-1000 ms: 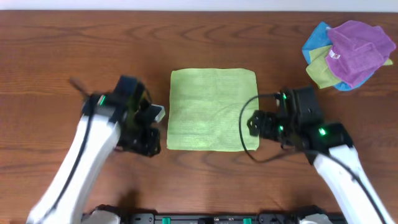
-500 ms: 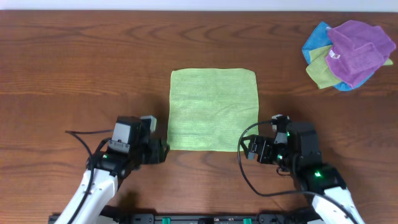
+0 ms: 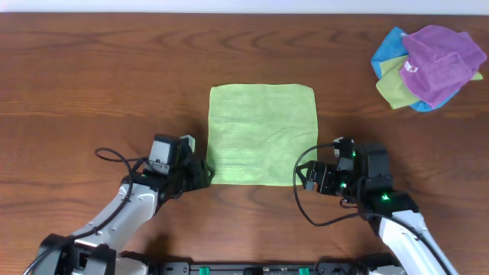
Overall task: Fold the cloth
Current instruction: 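Grasp the cloth's near left and right corners with both grippers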
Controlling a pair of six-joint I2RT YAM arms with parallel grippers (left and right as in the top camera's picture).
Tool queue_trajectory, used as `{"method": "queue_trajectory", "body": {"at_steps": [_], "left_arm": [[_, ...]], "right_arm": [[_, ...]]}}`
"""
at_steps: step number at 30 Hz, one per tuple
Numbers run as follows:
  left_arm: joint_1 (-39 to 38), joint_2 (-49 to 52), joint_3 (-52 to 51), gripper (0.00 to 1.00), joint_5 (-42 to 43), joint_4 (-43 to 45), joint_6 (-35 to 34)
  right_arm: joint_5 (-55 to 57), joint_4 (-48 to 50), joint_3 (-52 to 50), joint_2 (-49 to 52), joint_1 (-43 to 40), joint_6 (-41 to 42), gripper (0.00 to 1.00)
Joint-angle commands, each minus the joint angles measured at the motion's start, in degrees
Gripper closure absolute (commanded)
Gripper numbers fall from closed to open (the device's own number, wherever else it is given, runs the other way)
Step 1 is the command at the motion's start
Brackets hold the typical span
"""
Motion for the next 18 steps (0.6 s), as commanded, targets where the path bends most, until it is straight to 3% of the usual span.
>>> {"method": "queue_trajectory", "body": {"at_steps": [1,18], "left_arm": [[-0.2,1.6,0.1,0.42,0.4,0.0,-1.5],[-5.8,5.4,0.1,0.44,-0.1,2.8,-8.2]], "right_arm": [[-0.1,0.1,-0.4,0.0,-0.5,-1.2,0.06],[3.3,0.1,-0.4,0.0,-0.5,-0.5,0.06]]}}
